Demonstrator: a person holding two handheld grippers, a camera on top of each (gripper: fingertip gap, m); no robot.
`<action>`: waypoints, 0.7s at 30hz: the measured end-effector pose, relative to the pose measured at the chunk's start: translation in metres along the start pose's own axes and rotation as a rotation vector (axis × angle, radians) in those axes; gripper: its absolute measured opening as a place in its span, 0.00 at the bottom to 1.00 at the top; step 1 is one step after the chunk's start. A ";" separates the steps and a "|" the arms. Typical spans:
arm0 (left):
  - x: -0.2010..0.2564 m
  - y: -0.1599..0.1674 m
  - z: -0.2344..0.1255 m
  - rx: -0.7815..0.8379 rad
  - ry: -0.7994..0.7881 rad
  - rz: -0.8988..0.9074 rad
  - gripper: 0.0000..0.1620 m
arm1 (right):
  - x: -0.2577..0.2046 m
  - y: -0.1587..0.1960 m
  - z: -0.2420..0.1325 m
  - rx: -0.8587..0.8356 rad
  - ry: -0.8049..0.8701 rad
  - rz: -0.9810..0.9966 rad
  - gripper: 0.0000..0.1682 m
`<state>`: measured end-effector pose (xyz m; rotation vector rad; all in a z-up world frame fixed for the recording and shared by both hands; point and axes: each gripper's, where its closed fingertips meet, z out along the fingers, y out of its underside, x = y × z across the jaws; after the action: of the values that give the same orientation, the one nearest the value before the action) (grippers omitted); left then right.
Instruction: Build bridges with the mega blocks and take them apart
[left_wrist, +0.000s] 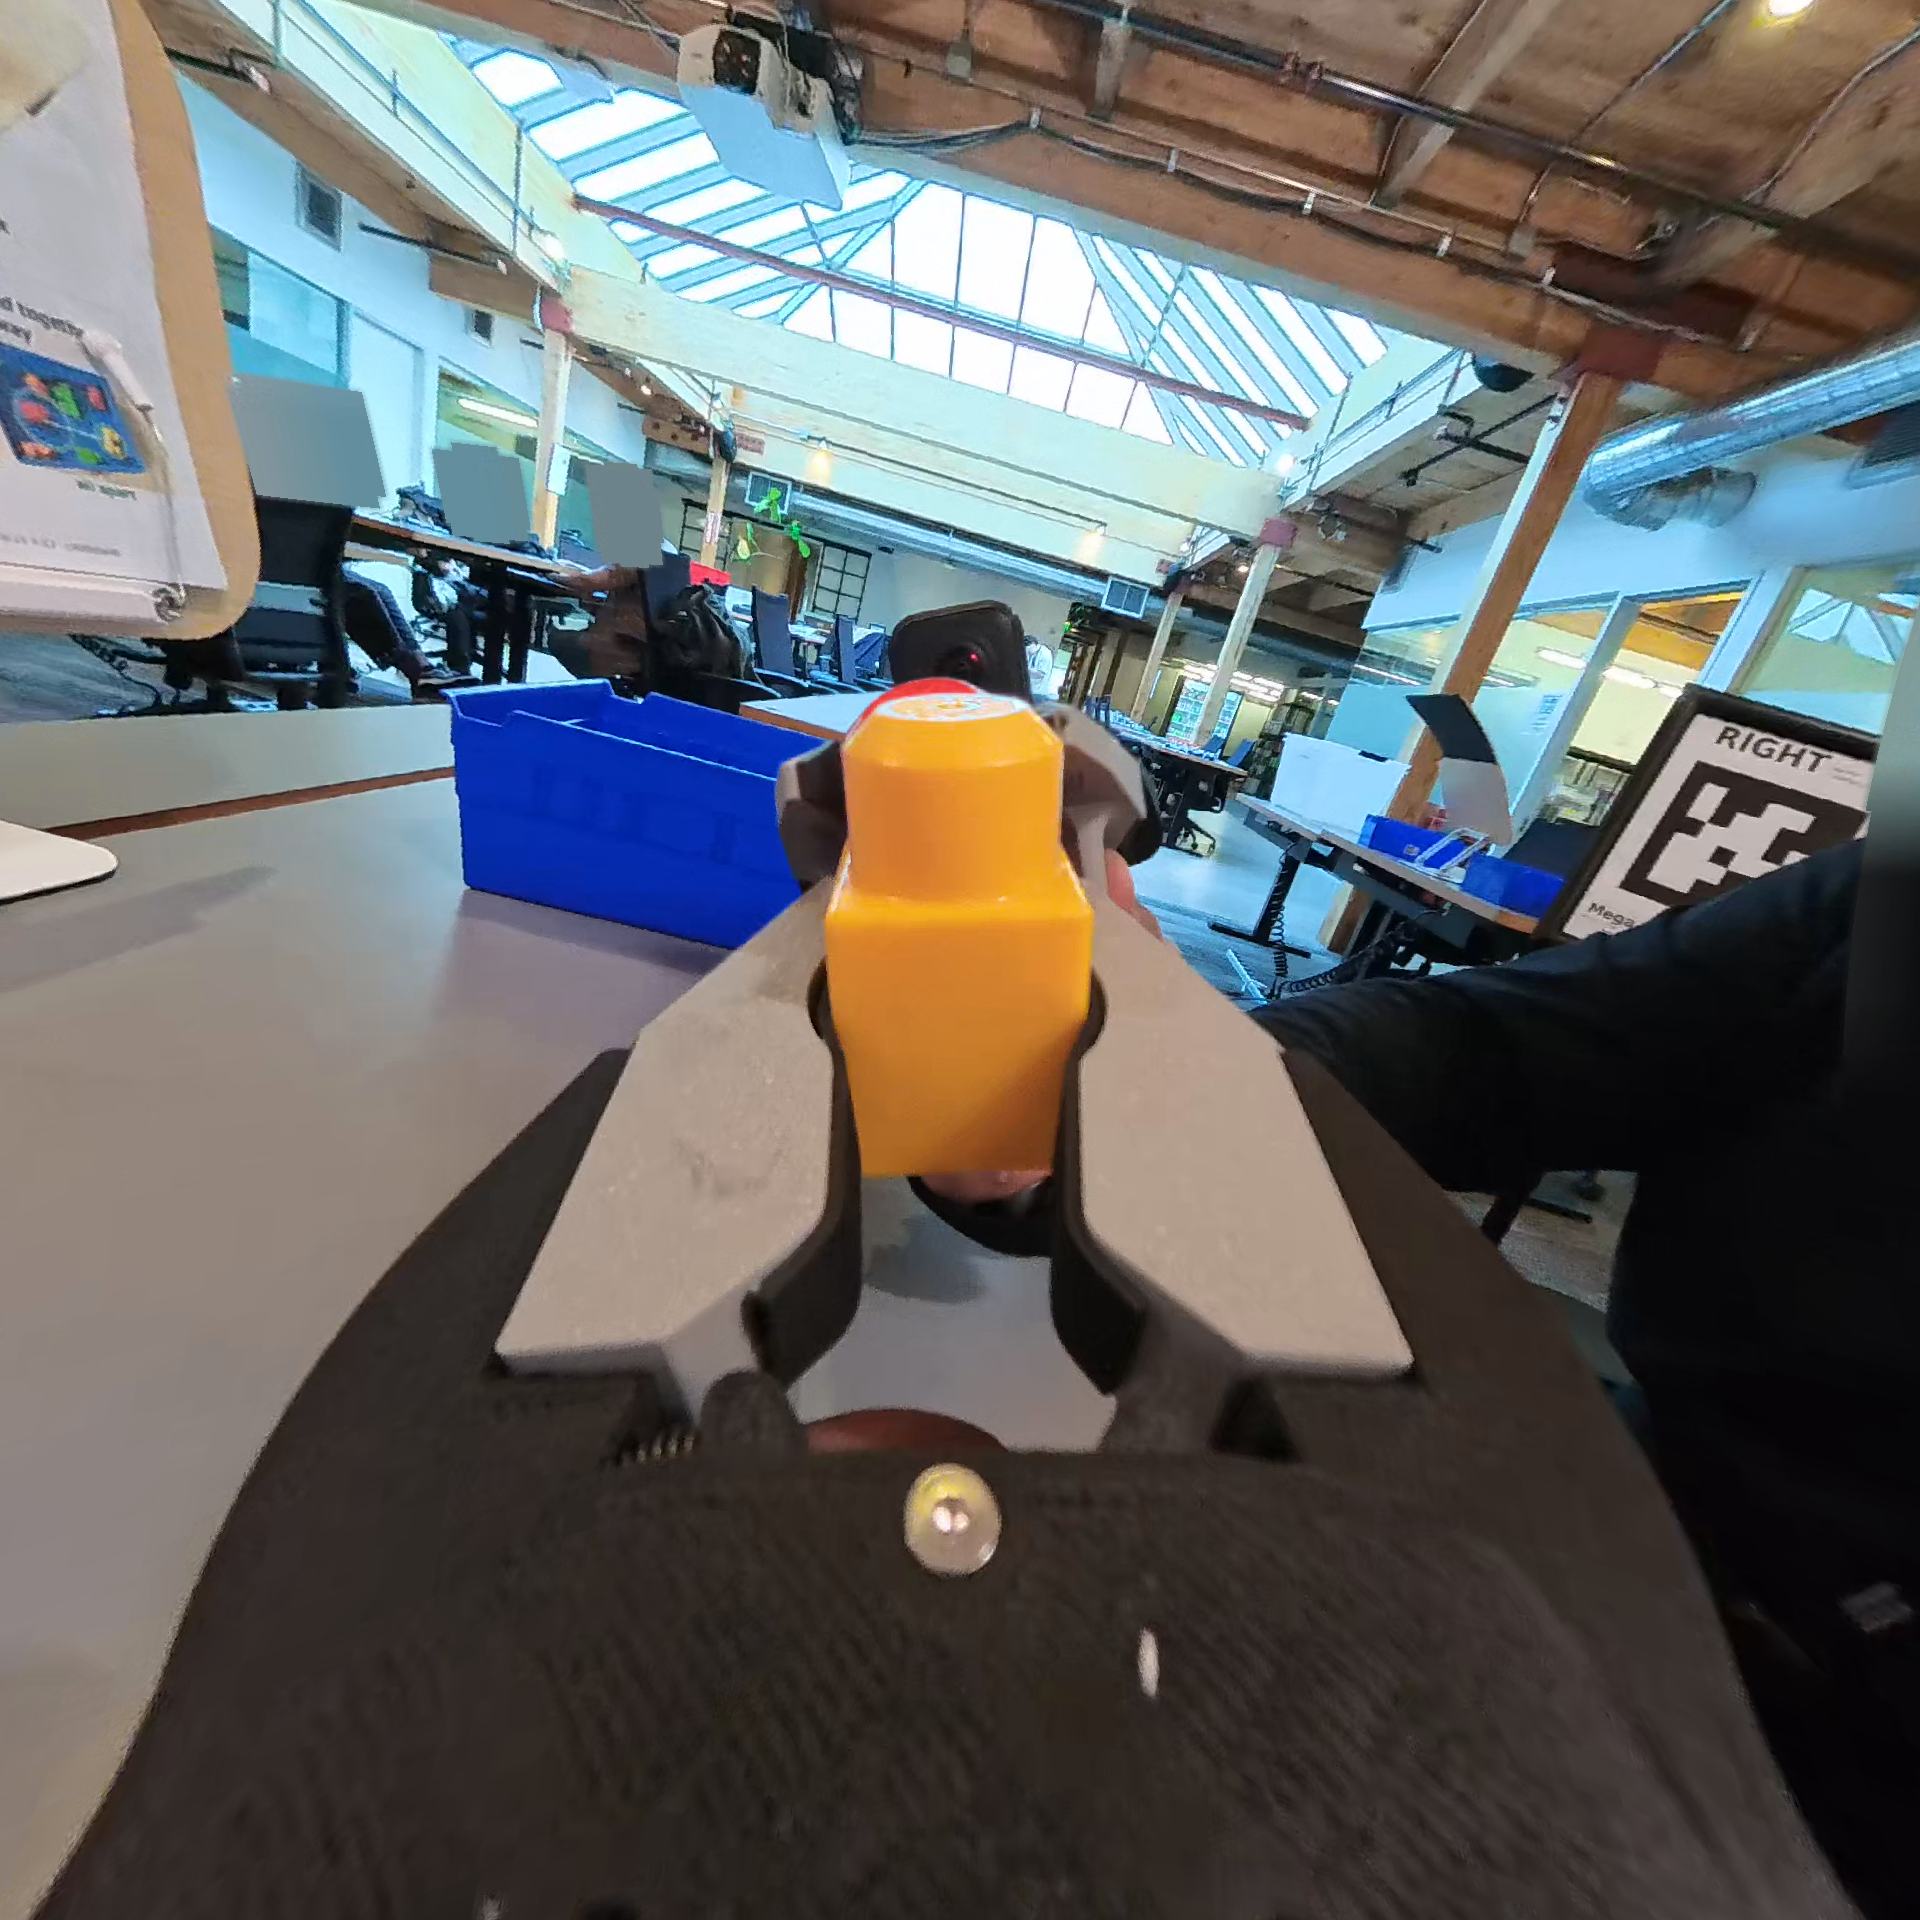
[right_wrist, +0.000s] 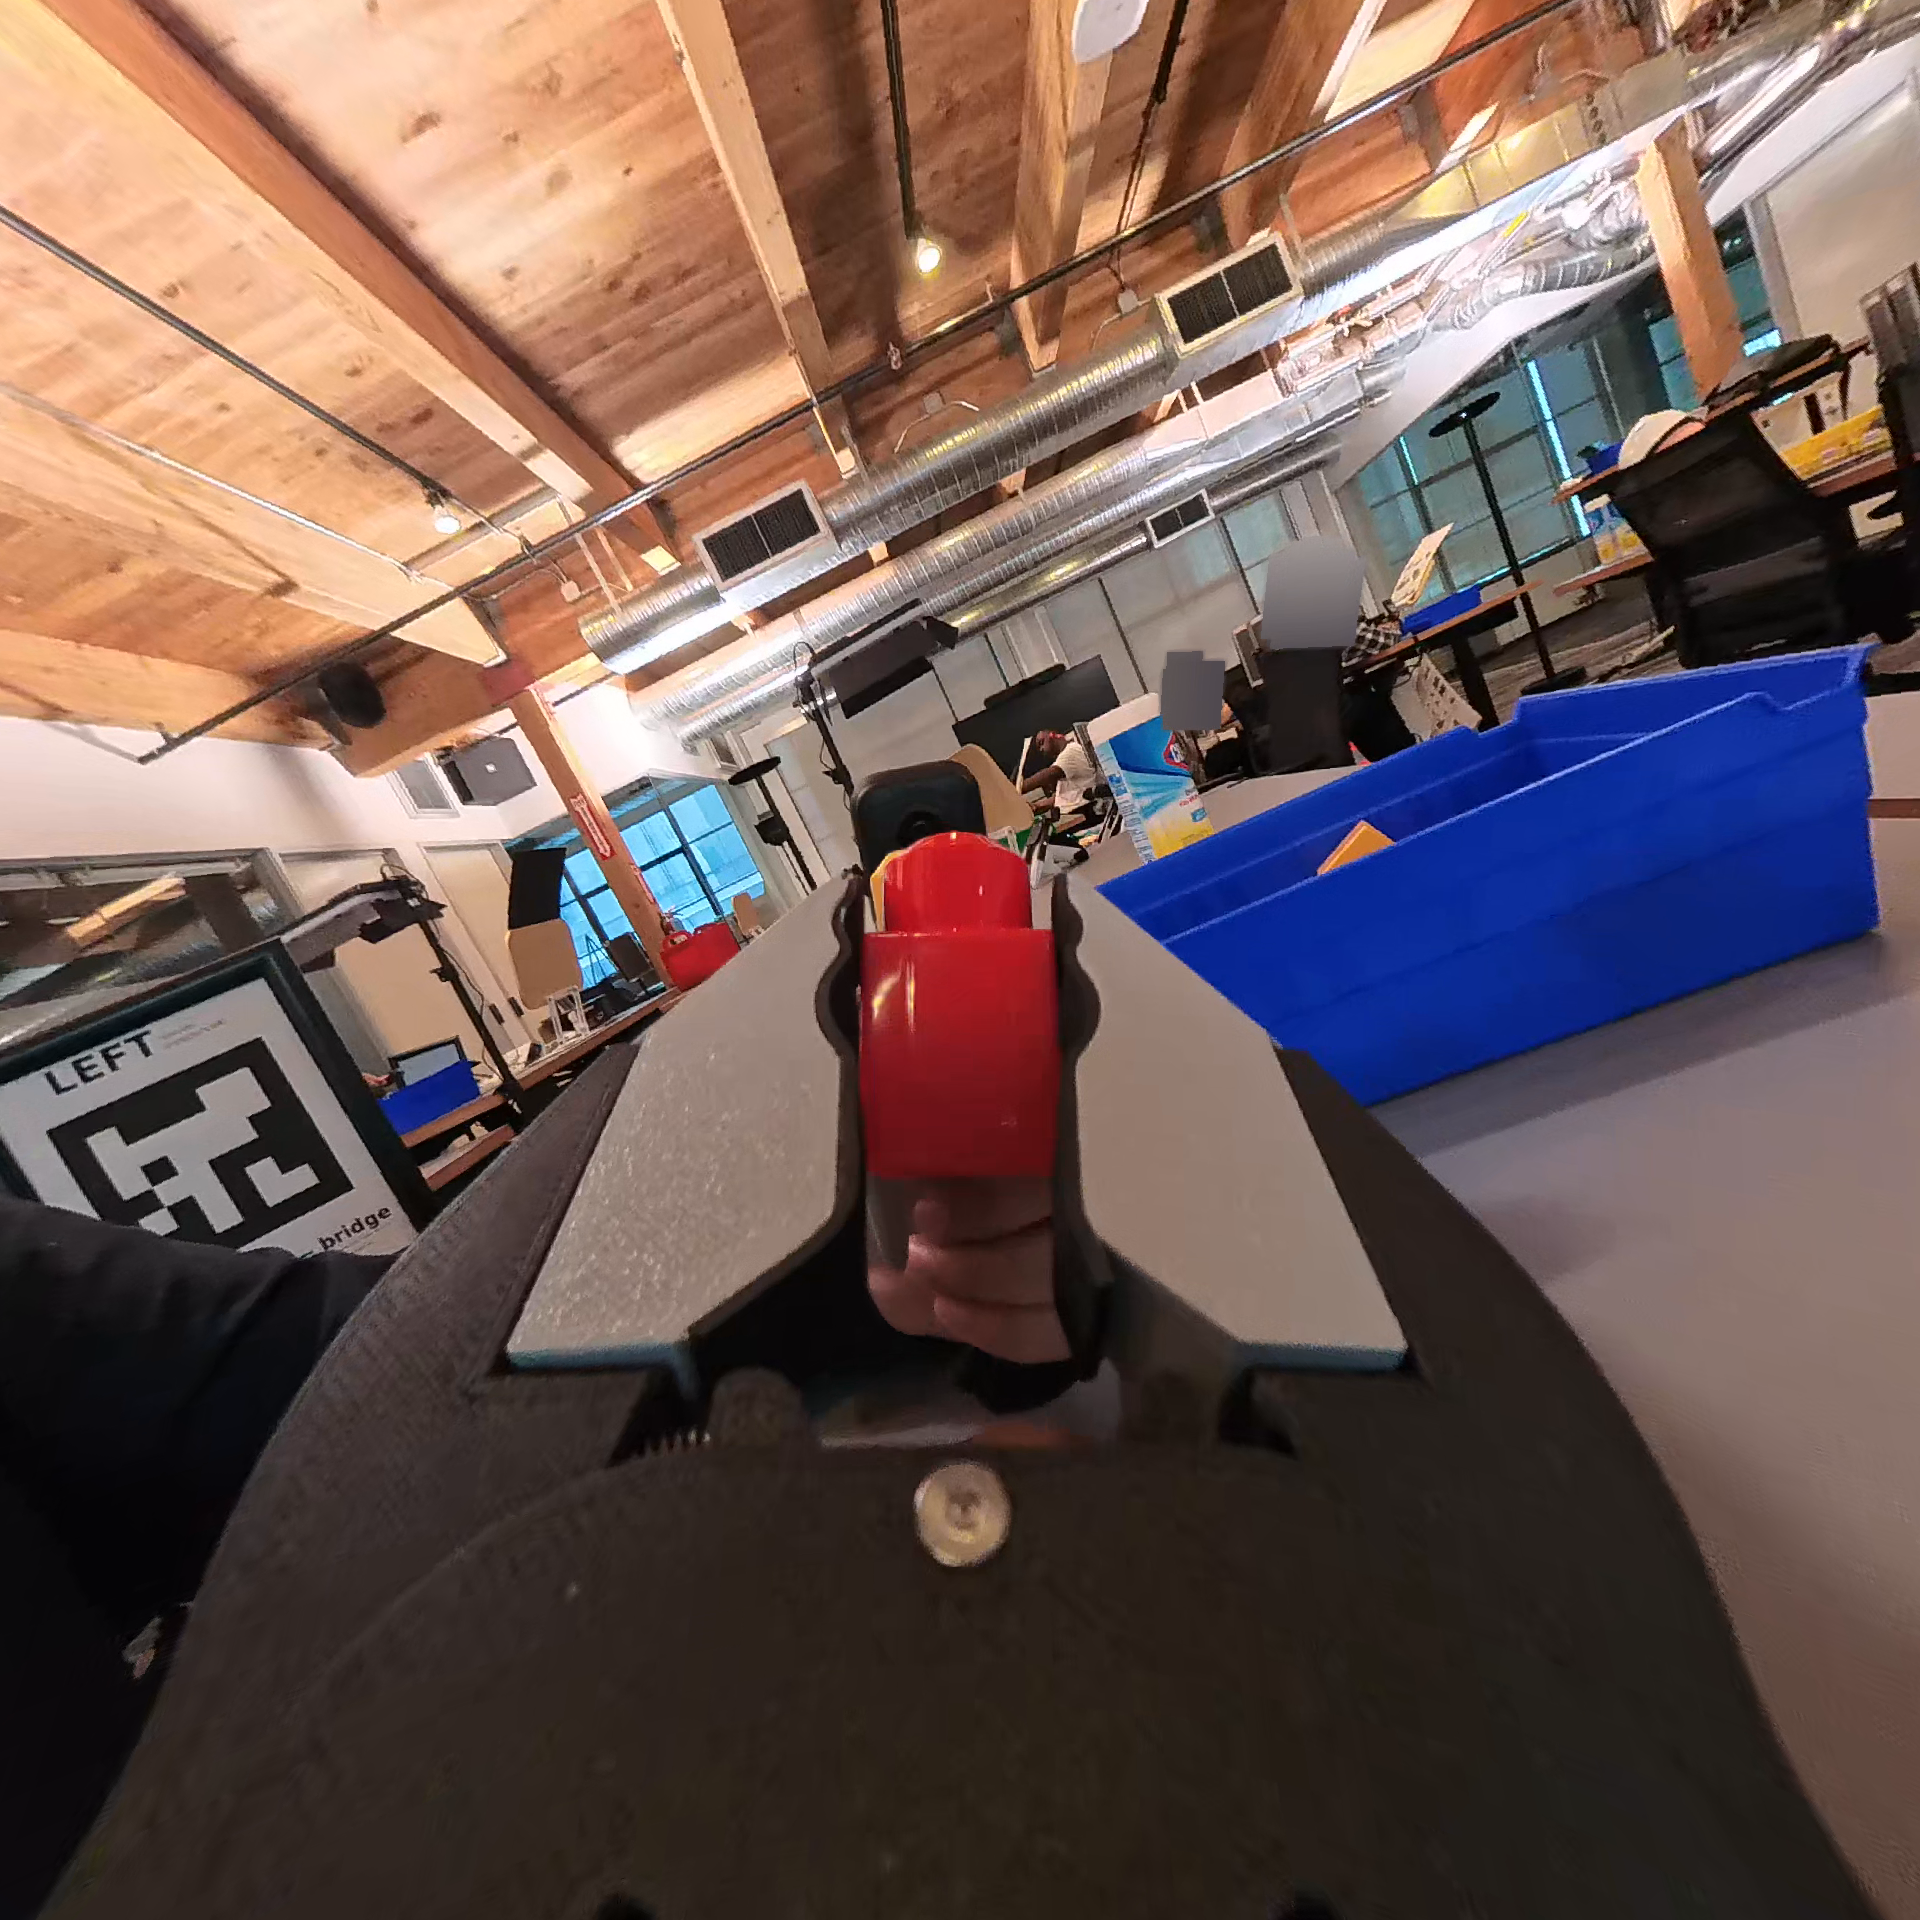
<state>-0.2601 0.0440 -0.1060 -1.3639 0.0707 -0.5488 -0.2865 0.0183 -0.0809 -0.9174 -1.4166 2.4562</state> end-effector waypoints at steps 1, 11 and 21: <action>-0.001 0.000 0.000 0.004 -0.002 -0.006 0.23 | 0.001 0.000 0.000 -0.004 0.002 0.000 0.20; -0.001 -0.007 0.000 0.055 -0.010 -0.006 0.23 | 0.001 0.000 -0.004 -0.078 0.012 -0.055 0.20; -0.004 0.003 0.004 0.002 -0.013 -0.020 0.23 | 0.005 -0.001 -0.004 -0.084 -0.008 0.010 0.20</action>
<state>-0.2610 0.0491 -0.1095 -1.3669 0.0456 -0.5567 -0.2884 0.0239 -0.0832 -0.9352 -1.5325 2.4262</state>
